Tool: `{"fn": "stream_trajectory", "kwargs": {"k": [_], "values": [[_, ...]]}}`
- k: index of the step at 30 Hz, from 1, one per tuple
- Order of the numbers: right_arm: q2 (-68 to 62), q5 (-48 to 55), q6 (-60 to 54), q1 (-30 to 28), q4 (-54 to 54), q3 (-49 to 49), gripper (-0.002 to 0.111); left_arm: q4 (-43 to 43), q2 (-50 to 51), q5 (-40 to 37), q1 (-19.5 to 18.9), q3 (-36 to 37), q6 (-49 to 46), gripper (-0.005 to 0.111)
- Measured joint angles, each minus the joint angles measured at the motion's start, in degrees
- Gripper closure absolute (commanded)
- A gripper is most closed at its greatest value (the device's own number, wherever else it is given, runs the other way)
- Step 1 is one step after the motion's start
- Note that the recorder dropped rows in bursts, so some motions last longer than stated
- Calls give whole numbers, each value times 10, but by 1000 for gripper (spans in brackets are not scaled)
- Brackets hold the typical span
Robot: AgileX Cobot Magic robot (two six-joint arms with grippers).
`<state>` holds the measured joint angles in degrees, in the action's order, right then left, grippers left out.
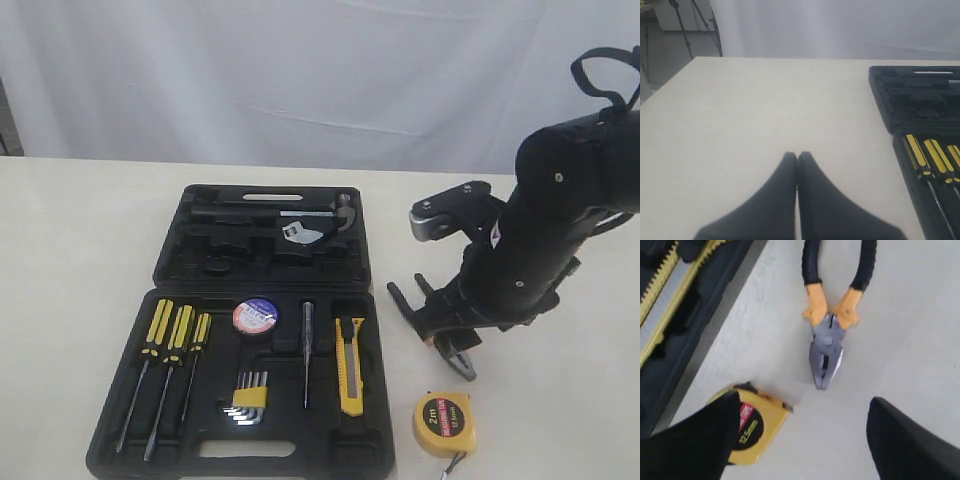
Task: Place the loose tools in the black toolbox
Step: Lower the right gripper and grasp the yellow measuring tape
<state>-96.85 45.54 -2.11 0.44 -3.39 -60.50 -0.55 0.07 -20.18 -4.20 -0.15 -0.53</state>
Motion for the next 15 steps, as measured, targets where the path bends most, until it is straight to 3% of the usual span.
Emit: {"fn": "stream_trajectory", "kwargs": {"k": [6,11,15], "values": [[0,73,38,11,51,44,41,0,0,0,0,0,0,107],[0,-42,151,73,44,114,41,0,0,0,0,0,0,107],[0,-91,185,75,37,123,41,0,0,0,0,0,0,107]]}}
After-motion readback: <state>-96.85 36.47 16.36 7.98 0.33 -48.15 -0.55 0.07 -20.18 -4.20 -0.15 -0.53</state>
